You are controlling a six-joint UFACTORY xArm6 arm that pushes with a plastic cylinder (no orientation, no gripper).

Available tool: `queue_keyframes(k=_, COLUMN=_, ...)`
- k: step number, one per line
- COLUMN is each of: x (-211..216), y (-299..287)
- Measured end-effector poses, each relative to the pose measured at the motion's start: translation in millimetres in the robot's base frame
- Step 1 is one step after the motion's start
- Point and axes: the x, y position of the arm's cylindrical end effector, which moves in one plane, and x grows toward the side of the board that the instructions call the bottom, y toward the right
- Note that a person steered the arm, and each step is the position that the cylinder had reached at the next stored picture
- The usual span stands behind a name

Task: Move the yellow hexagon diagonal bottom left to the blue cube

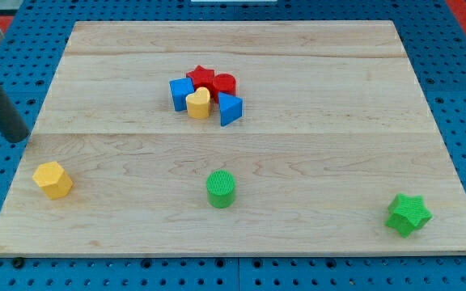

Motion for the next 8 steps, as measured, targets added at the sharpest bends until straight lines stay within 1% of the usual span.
queue_keyframes(k=2, x=114, y=9)
queue_keyframes(k=3, x=113, y=52)
queue_keyframes(k=4, x=80, y=57)
queue_keyframes(k=5, x=68, y=83)
queue_keyframes(k=6, x=40, y=93)
queue_keyframes(k=7, x=23, y=92)
queue_keyframes(k=8, x=21, y=75)
